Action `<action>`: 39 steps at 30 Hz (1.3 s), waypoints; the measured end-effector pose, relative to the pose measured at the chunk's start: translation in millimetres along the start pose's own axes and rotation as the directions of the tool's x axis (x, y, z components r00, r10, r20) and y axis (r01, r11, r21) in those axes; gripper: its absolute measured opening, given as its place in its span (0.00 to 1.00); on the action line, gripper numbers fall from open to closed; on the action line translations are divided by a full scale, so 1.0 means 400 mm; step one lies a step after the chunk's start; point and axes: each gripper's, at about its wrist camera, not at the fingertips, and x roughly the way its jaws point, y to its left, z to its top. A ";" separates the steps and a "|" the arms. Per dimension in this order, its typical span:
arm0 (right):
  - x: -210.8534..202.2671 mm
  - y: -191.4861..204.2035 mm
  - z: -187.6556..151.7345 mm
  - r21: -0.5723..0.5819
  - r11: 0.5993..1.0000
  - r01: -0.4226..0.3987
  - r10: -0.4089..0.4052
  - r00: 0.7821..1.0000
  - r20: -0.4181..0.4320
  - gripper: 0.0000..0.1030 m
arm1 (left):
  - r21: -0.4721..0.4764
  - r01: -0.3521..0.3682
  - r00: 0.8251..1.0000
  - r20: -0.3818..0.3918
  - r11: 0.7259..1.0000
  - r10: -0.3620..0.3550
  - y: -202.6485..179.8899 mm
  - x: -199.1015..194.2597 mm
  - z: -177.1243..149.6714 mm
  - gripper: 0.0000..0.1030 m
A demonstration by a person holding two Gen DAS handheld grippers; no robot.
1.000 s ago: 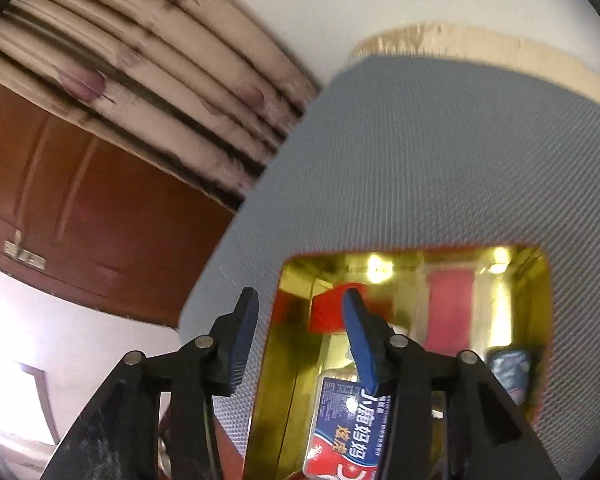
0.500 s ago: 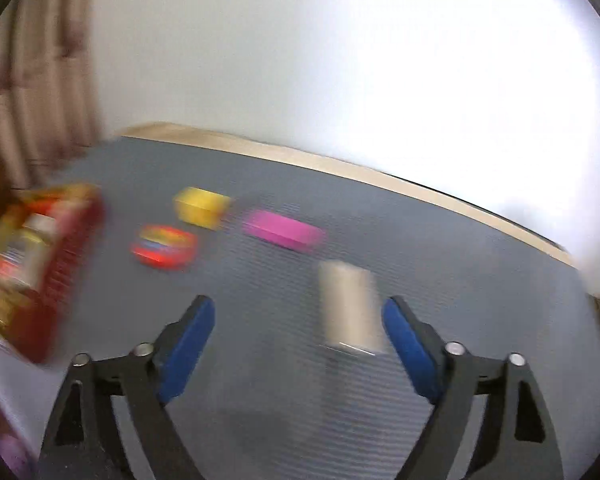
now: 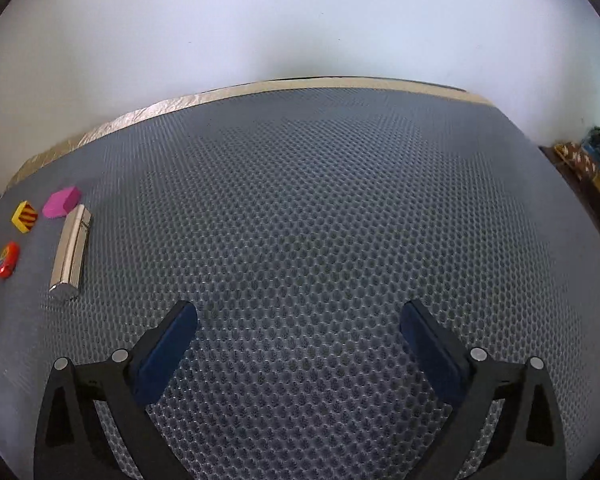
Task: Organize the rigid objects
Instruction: 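Grasp the orange tape measure with the left tool, then carry the tape measure toward the tray with the left tool while the right tool grasps the yellow cube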
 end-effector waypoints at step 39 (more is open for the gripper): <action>-0.017 0.031 -0.004 -0.037 0.990 -0.136 0.136 0.991 -0.007 0.99 | -0.027 0.043 0.977 -0.206 0.999 -0.048 -0.122 0.325 0.082 0.46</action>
